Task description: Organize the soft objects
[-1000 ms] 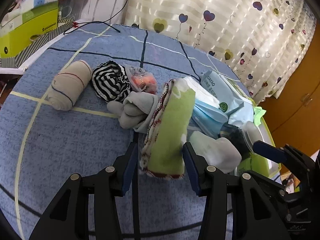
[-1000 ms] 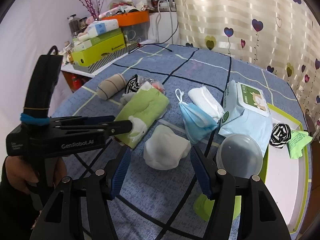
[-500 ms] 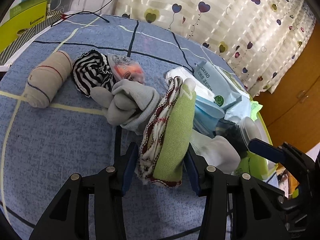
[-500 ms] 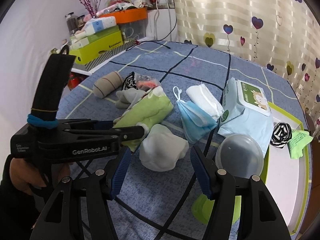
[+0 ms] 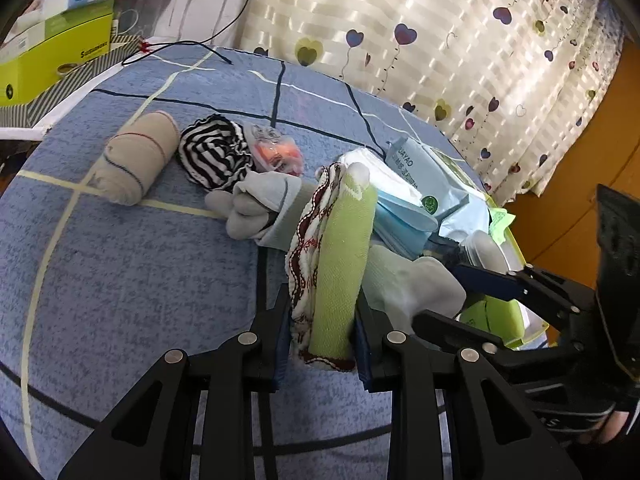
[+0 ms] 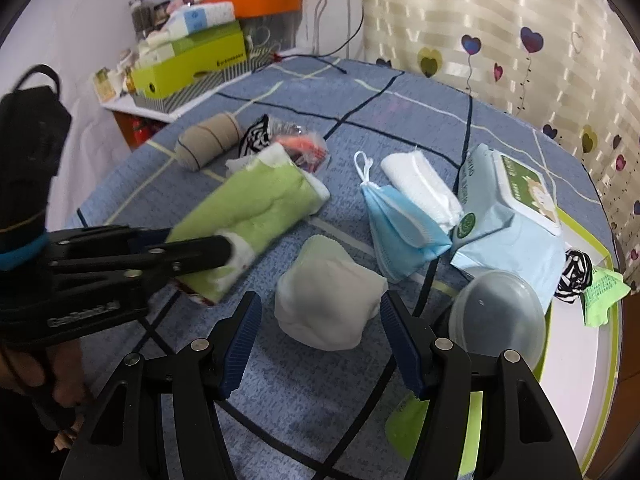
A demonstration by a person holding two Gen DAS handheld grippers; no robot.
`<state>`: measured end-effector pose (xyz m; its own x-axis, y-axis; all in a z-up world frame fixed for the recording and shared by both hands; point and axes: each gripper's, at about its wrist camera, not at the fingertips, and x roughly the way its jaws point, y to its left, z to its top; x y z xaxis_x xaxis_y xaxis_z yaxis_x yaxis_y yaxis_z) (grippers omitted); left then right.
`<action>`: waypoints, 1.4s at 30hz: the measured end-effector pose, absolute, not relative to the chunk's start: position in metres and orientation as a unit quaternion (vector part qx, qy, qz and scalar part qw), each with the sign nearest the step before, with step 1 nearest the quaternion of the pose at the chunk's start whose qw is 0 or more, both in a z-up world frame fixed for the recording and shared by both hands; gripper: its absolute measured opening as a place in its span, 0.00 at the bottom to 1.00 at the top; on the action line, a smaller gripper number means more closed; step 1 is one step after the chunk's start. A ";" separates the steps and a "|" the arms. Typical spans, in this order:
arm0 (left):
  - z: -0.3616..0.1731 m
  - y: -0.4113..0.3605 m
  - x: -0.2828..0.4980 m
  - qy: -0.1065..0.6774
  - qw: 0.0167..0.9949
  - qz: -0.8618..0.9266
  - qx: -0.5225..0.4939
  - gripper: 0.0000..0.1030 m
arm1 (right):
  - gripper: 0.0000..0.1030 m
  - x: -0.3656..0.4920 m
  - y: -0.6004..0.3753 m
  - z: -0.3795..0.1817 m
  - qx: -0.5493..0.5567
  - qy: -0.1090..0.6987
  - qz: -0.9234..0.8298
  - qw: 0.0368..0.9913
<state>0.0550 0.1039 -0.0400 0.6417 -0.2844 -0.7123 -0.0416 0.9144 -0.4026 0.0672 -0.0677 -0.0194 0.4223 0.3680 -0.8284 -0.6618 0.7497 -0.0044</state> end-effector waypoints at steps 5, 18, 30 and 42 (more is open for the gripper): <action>-0.042 0.106 0.052 0.421 0.883 -0.071 -0.197 0.27 | 0.60 0.071 -0.056 -0.029 -0.190 0.442 0.305 0.822; -0.034 0.097 0.041 0.413 0.888 -0.077 -0.190 0.27 | 0.23 0.069 -0.063 -0.021 -0.167 0.425 0.311 0.834; -0.001 0.074 0.028 0.381 0.907 -0.064 -0.167 0.27 | 0.23 0.049 -0.082 0.017 -0.149 0.371 0.299 0.866; 0.027 0.042 0.024 0.360 0.920 -0.067 -0.138 0.27 | 0.23 0.034 -0.111 0.042 -0.122 0.340 0.289 0.887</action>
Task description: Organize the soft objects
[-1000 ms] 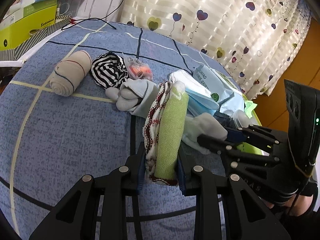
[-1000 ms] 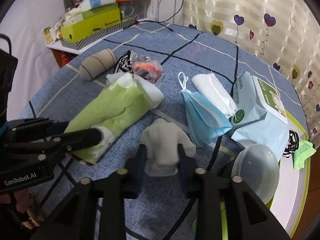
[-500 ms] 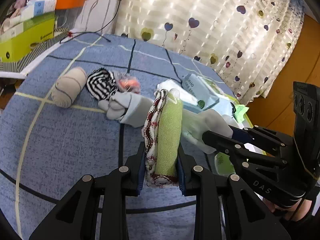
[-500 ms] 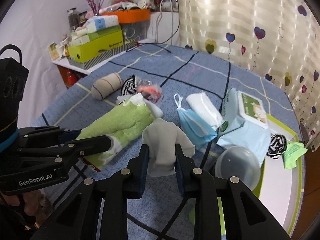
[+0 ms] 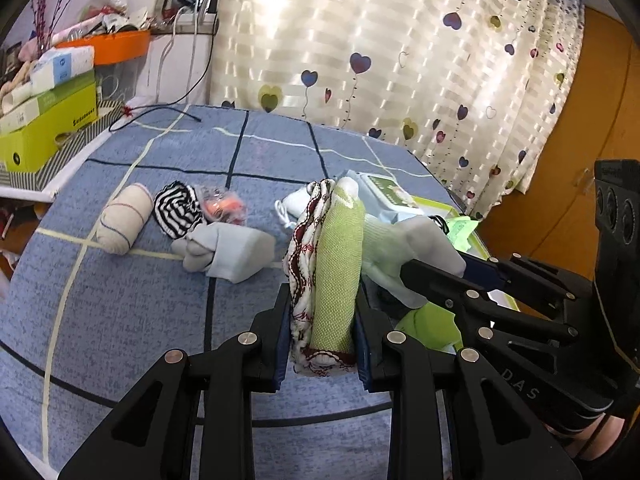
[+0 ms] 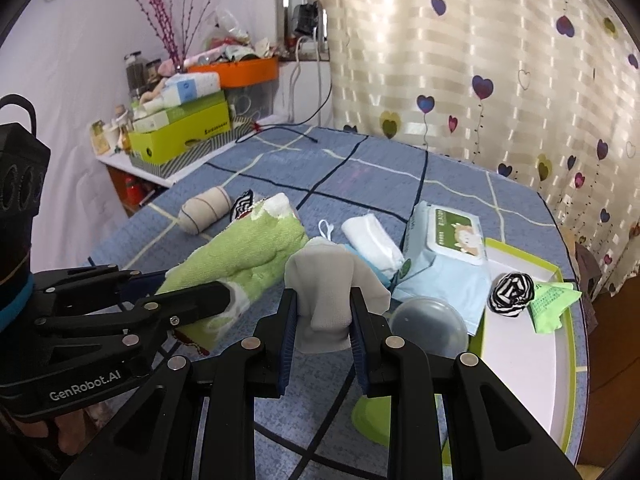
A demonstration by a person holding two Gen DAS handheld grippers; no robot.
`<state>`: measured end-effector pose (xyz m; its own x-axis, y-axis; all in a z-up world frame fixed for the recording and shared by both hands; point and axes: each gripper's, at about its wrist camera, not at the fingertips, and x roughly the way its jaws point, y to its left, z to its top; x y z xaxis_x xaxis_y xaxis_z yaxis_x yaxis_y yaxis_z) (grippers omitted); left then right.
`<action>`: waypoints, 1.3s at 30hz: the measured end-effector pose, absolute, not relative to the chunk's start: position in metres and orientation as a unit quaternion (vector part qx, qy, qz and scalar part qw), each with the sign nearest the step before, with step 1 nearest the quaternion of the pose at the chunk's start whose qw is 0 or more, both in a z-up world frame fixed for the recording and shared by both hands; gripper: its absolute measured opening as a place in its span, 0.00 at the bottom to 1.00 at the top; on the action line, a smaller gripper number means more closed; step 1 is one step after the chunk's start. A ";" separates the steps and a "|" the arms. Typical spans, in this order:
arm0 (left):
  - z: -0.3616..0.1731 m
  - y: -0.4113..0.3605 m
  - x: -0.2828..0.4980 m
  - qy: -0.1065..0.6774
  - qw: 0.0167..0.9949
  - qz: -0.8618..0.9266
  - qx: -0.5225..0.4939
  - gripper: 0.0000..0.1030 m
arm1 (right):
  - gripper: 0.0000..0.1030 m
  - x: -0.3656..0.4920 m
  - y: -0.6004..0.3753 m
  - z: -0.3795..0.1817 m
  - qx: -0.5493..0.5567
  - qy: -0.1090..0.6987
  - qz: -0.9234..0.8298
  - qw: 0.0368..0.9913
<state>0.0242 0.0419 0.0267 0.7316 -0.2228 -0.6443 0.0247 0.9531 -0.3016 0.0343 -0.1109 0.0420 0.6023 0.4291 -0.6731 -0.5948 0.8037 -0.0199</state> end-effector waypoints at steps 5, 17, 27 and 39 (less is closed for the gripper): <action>0.034 0.031 0.021 0.350 0.925 -0.070 -0.130 0.27 | 0.23 0.029 -0.125 0.047 -0.106 0.330 0.289 0.892; 0.051 -0.007 0.029 0.339 0.929 -0.100 -0.111 0.27 | 0.23 0.023 -0.163 0.061 -0.077 0.312 0.267 0.909; 0.059 -0.044 0.041 0.338 0.928 -0.130 -0.092 0.27 | 0.23 0.023 -0.201 0.065 -0.056 0.305 0.231 0.922; 0.068 -0.069 0.054 0.334 0.925 -0.157 -0.087 0.27 | 0.23 0.026 -0.233 0.071 -0.041 0.300 0.204 0.931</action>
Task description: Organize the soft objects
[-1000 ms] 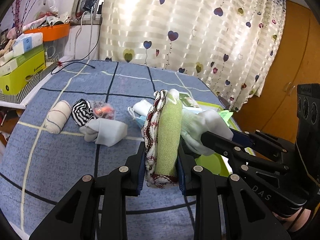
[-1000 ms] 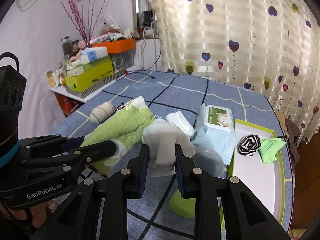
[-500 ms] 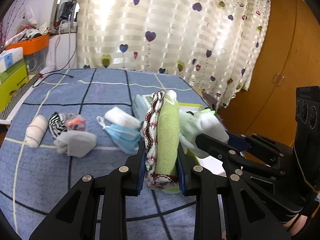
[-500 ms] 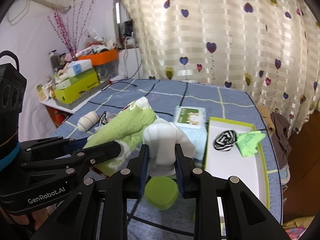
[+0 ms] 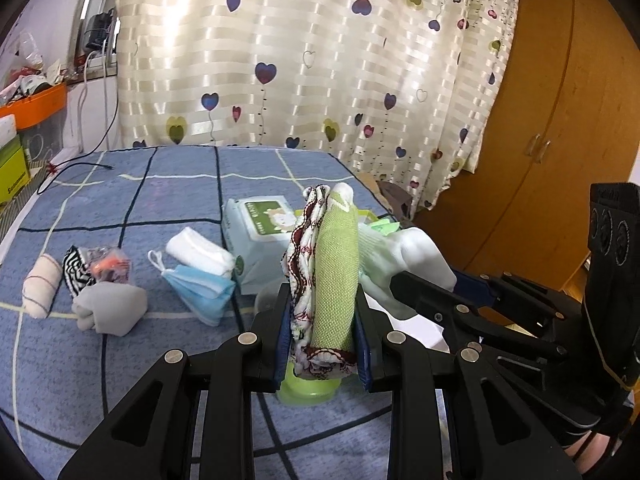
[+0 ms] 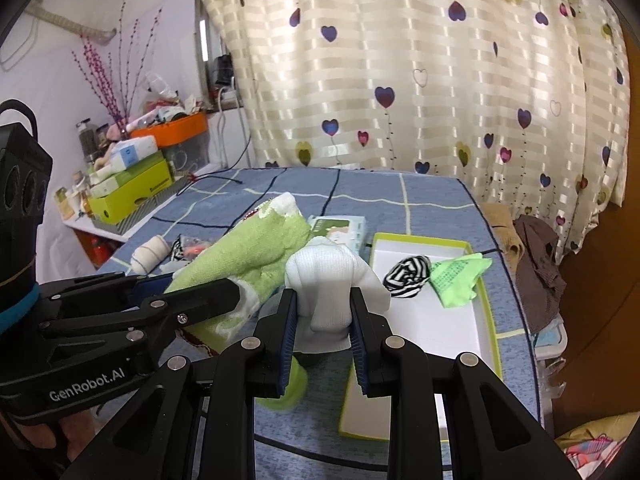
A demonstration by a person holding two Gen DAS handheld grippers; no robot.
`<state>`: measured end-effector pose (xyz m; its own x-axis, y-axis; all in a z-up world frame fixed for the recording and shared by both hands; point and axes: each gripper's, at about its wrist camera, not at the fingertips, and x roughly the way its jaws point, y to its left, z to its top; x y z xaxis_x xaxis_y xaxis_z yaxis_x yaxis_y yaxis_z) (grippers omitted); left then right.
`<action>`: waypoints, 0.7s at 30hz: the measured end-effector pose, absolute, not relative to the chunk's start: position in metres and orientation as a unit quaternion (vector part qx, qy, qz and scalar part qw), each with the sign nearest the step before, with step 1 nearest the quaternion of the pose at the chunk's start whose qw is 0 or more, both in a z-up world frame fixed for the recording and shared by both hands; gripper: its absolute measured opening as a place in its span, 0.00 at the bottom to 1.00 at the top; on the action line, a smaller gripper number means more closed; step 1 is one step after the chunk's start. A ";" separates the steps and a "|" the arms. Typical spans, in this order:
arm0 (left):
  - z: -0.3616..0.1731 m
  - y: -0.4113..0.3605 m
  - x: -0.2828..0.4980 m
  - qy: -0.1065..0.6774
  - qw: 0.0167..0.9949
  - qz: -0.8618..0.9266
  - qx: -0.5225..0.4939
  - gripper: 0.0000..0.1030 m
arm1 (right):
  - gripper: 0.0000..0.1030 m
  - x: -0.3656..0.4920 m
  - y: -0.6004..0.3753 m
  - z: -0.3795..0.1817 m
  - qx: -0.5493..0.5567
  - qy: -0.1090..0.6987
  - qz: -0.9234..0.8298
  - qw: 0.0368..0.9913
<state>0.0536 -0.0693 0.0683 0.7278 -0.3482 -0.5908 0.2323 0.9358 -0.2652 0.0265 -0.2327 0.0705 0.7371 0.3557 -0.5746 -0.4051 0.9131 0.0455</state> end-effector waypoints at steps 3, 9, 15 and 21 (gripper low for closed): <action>0.073 -0.074 0.056 0.328 0.926 -0.163 -0.086 0.27 | 0.23 0.026 -0.240 0.074 -0.037 0.295 0.196 0.934; 0.077 -0.088 0.058 0.327 0.924 -0.180 -0.081 0.27 | 0.23 0.022 -0.255 0.076 -0.028 0.290 0.183 0.939; 0.077 -0.099 0.060 0.332 0.920 -0.190 -0.081 0.27 | 0.23 0.019 -0.268 0.075 -0.020 0.291 0.173 0.941; 0.071 -0.112 0.060 0.343 0.916 -0.196 -0.075 0.27 | 0.23 0.018 -0.280 0.071 -0.012 0.295 0.168 0.941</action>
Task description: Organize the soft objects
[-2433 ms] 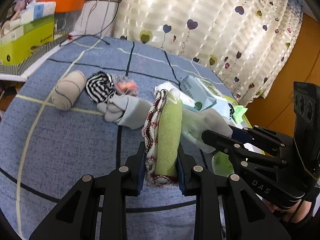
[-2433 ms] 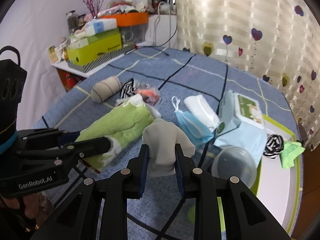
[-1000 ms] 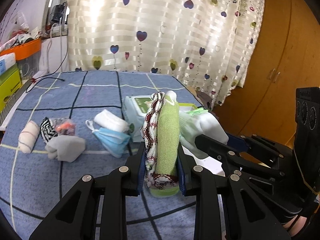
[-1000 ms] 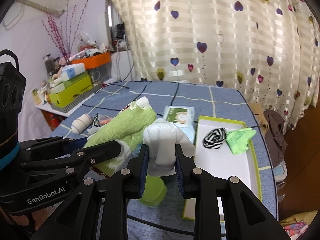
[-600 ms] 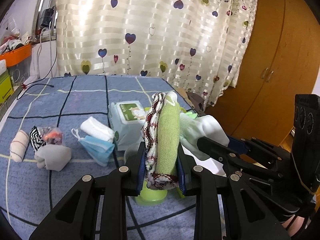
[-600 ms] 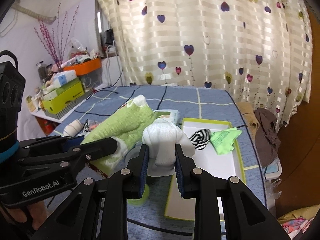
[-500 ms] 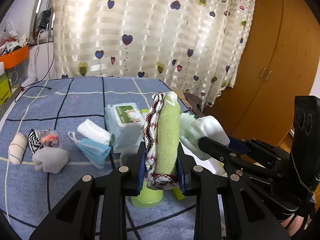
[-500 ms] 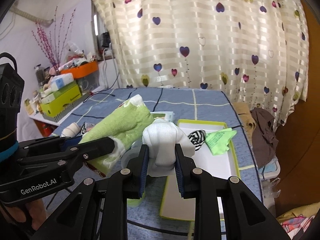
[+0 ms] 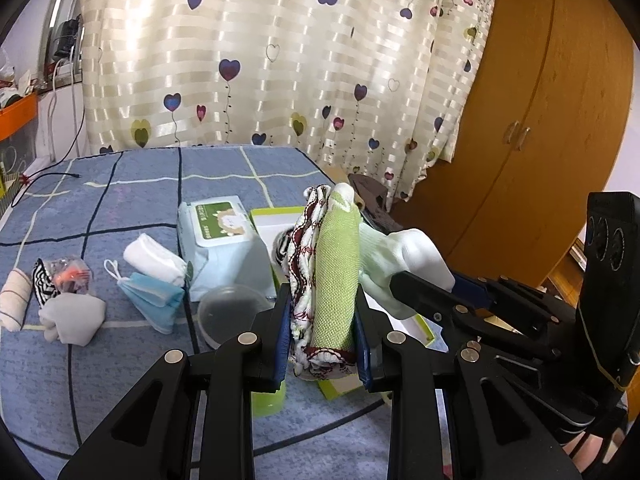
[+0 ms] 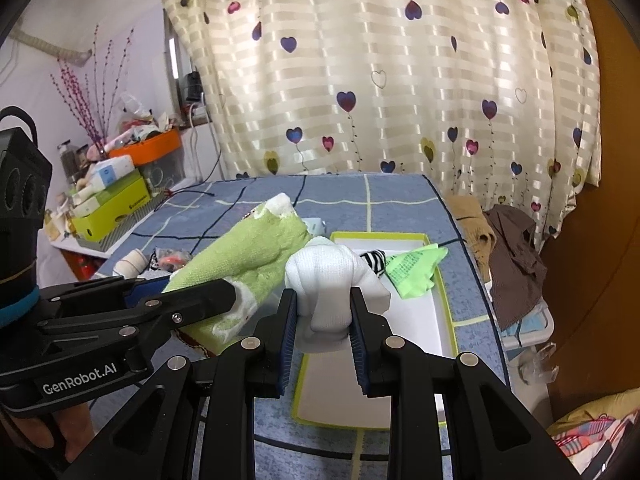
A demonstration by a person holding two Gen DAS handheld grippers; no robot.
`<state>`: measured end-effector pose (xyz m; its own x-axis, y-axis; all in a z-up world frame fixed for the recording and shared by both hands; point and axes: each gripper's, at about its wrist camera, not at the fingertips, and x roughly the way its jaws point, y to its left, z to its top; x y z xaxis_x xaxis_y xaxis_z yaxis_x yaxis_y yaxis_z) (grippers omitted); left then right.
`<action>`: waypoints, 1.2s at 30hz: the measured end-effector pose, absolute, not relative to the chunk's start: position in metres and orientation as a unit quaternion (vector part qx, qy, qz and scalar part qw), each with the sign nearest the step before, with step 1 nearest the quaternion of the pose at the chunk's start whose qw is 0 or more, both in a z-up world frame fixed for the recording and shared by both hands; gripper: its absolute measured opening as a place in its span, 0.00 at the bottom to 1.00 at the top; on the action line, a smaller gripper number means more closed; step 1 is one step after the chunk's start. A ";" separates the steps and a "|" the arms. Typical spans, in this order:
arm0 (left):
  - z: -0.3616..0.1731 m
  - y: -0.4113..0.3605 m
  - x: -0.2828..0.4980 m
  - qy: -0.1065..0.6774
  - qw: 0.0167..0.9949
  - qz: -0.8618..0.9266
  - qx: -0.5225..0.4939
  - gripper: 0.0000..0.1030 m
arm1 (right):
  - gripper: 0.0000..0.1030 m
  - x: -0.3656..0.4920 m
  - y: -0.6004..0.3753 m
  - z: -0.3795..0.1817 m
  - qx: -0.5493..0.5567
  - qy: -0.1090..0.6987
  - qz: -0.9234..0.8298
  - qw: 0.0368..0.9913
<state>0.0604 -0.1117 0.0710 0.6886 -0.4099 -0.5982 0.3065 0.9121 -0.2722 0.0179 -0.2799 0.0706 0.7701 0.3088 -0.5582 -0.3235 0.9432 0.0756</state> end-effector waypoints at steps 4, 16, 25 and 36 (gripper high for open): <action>0.065 -0.119 0.062 0.352 0.911 -0.200 -0.074 0.27 | 0.23 0.018 -0.287 0.065 -0.008 0.302 0.164 0.939; 0.043 -0.141 0.074 0.386 0.896 -0.210 -0.068 0.27 | 0.23 0.026 -0.308 0.045 0.002 0.328 0.154 0.932; 0.021 -0.153 0.093 0.421 0.880 -0.209 -0.070 0.27 | 0.23 0.047 -0.317 0.023 0.011 0.356 0.151 0.922; 0.005 -0.168 0.125 0.455 0.865 -0.201 -0.074 0.27 | 0.24 0.075 -0.332 0.006 0.015 0.377 0.142 0.915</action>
<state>0.1255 -0.1681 0.0048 0.5056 -0.4147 -0.7565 0.2807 0.9083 -0.3102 0.0753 -0.3315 0.0064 0.6755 0.2721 -0.6853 -0.2495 0.9589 0.1349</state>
